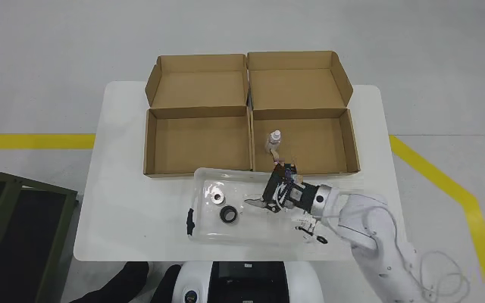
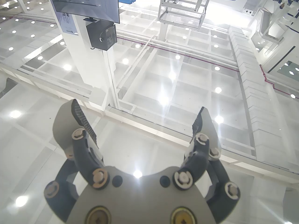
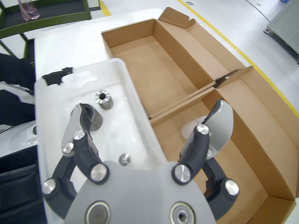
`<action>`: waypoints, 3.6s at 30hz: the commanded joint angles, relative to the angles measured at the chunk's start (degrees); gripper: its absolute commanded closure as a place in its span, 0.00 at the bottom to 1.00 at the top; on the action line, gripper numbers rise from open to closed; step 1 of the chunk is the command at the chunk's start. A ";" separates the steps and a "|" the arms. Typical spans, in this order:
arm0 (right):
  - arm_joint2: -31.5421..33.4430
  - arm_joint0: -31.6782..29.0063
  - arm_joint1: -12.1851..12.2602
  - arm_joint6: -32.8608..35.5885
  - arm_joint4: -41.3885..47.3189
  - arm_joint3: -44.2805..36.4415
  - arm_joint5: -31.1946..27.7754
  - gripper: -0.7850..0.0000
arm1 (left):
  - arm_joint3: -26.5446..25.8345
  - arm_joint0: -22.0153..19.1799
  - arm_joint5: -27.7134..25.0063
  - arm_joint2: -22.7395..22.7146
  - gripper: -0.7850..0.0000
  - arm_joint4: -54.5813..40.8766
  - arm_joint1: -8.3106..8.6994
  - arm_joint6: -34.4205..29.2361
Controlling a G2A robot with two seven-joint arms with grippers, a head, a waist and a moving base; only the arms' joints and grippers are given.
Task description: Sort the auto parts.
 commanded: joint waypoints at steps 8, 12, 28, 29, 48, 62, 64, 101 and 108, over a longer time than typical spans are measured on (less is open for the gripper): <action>-3.00 -2.67 0.85 0.39 -7.25 0.98 -5.96 0.00 | 0.00 0.00 0.00 0.00 0.00 0.00 0.00 0.00; -2.42 -3.22 1.33 2.85 -9.53 1.20 -6.70 0.00 | 0.00 0.00 0.00 0.00 0.00 0.00 0.00 0.00; -3.81 -1.18 1.76 8.66 -14.09 3.38 -3.46 0.07 | 0.00 0.00 0.00 0.00 0.00 0.00 0.00 0.00; -4.10 -0.94 1.75 9.13 -14.38 3.53 -3.36 0.09 | 0.00 0.00 0.00 0.00 0.00 0.00 0.00 0.00; -8.77 3.07 1.43 14.89 -18.11 7.59 -1.71 0.51 | 0.00 0.00 0.00 0.00 0.00 0.00 0.00 0.00; -9.85 3.82 1.39 16.81 -18.02 7.90 -0.79 0.82 | 0.00 0.00 0.00 0.00 0.00 0.00 0.00 0.00; -9.82 3.75 1.40 16.97 -17.68 7.50 -0.70 0.89 | 0.00 0.00 0.00 0.00 0.00 0.00 0.00 0.00; -4.80 -6.11 2.31 -17.66 2.35 -6.17 1.75 1.00 | 0.00 0.00 0.00 0.00 0.00 0.00 0.00 0.00; -3.84 -3.24 2.02 -20.46 10.77 -5.98 1.76 1.00 | 0.00 0.00 0.00 0.00 0.00 0.00 0.00 0.00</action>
